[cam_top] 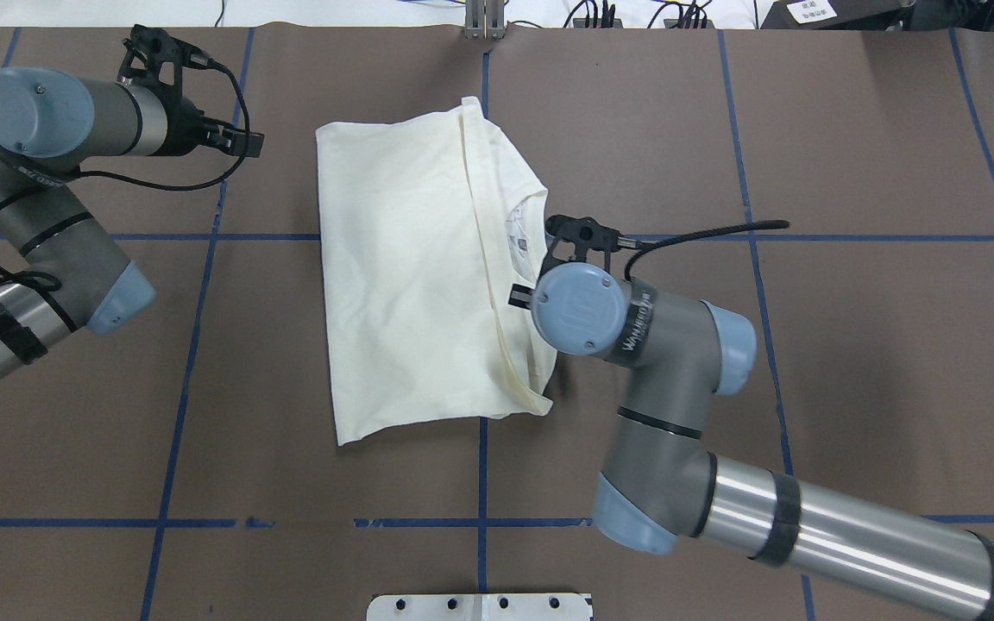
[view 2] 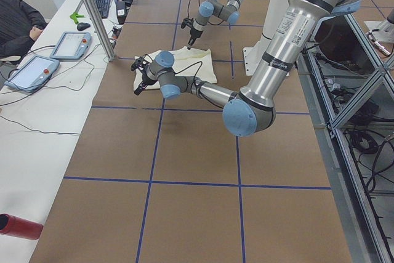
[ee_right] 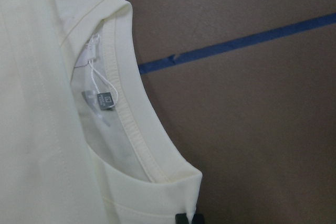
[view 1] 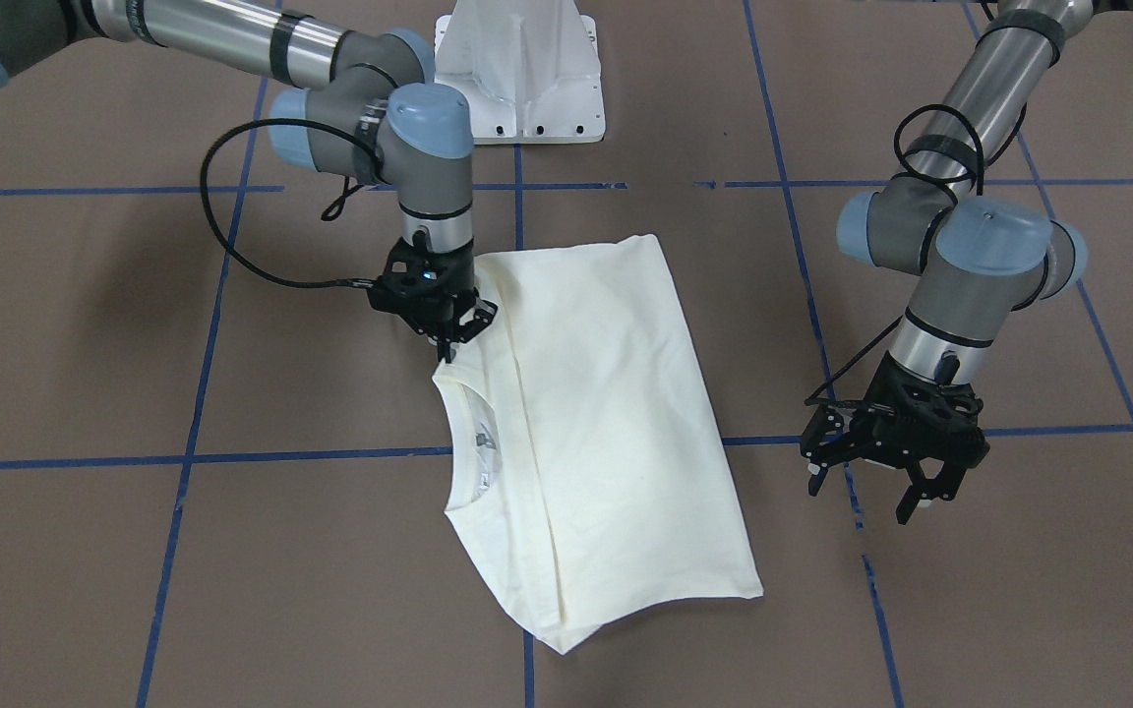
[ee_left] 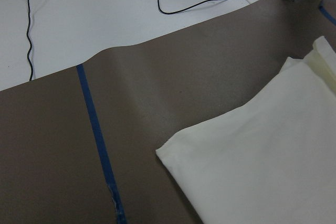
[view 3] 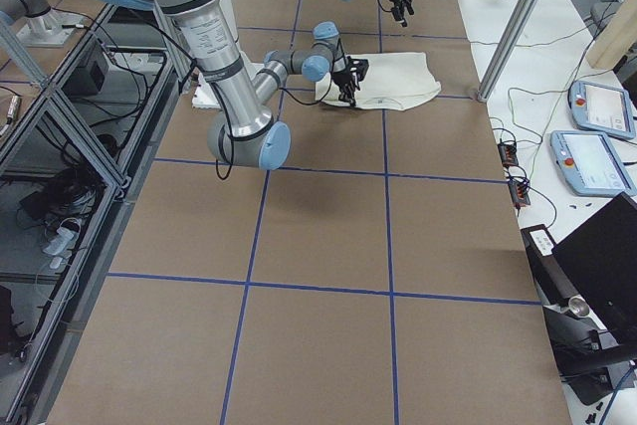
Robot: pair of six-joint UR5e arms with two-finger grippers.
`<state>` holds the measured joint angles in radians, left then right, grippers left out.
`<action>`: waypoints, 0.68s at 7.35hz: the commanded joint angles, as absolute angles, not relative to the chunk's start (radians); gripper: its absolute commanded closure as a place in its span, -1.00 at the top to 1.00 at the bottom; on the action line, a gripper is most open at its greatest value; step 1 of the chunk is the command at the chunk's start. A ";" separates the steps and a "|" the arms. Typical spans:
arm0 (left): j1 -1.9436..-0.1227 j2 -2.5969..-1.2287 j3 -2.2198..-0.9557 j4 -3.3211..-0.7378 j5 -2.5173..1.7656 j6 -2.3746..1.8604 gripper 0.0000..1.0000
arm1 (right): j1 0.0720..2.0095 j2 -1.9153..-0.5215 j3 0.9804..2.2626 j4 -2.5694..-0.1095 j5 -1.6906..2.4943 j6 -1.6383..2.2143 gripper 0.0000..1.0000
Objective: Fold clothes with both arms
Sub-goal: 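Drag the shirt with the right gripper toward the robot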
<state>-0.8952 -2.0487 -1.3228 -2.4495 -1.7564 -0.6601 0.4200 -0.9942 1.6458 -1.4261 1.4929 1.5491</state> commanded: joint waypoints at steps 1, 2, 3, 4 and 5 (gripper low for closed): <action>-0.893 -2.046 -1.327 -2.453 -1.756 -0.666 1.00 | 0.365 -1.100 1.749 -1.427 1.417 1.551 -1.00; -0.894 -2.046 -1.330 -2.453 -1.758 -0.675 1.00 | 0.354 -1.101 1.758 -1.427 1.396 1.552 -0.08; -0.893 -2.046 -1.345 -2.448 -1.779 -0.696 1.00 | 0.350 -1.103 1.773 -1.428 1.399 1.549 0.99; -0.894 -2.039 -1.373 -2.436 -1.922 -0.725 1.00 | 0.351 -1.117 1.808 -1.428 1.423 1.520 1.00; -0.893 -1.955 -1.470 -2.428 -1.981 -0.812 1.00 | 0.351 -1.135 1.860 -1.427 1.440 1.444 1.00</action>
